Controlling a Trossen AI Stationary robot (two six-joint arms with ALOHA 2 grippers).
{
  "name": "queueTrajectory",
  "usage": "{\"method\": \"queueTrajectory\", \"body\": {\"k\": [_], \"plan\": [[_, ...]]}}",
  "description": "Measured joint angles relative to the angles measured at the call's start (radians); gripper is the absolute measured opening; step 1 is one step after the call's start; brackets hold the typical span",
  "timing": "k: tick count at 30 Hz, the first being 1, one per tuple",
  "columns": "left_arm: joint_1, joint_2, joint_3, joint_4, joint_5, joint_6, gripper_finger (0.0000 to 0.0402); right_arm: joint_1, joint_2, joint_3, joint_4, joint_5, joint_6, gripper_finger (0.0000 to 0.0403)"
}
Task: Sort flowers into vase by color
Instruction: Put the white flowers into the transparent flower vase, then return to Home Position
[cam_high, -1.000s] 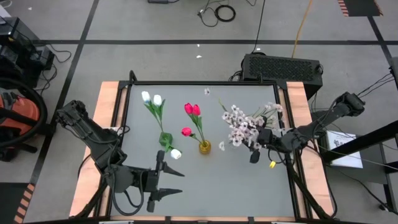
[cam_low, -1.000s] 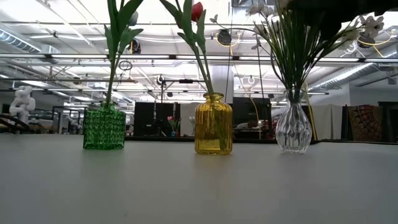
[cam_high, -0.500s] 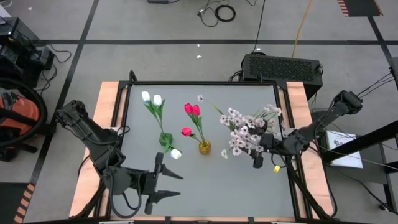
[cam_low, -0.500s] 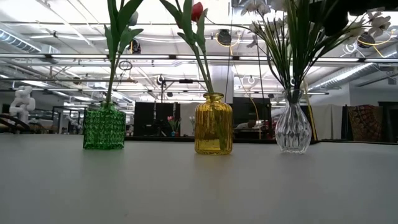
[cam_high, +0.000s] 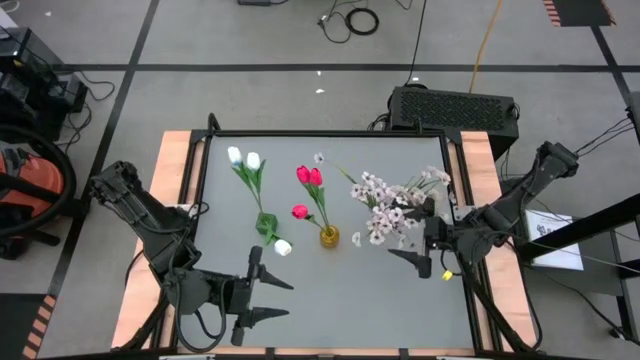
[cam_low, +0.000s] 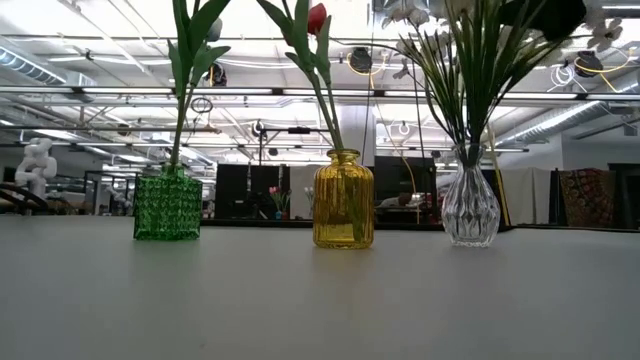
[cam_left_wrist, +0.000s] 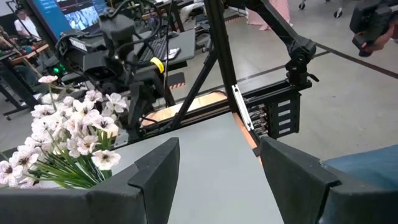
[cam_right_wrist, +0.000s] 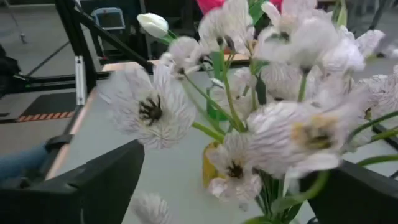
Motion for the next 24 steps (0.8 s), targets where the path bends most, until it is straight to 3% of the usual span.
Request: {"method": "queueTrajectory", "body": {"k": [10, 17, 24], "plan": [[0.000, 0.000, 0.000, 0.001, 0.000, 0.000, 0.0230, 0.085, 0.000, 0.170, -0.340, -0.003, 0.241, 0.0395], [0.000, 0.000, 0.000, 0.001, 0.000, 0.000, 0.0230, 0.121, 0.000, 0.294, -0.476, -0.125, 0.339, 0.0395], [-0.002, -0.020, 0.000, -0.002, 0.000, 0.005, 0.0230, 0.187, 0.000, 0.414, -0.649, -0.095, 0.361, 0.0393]]}}
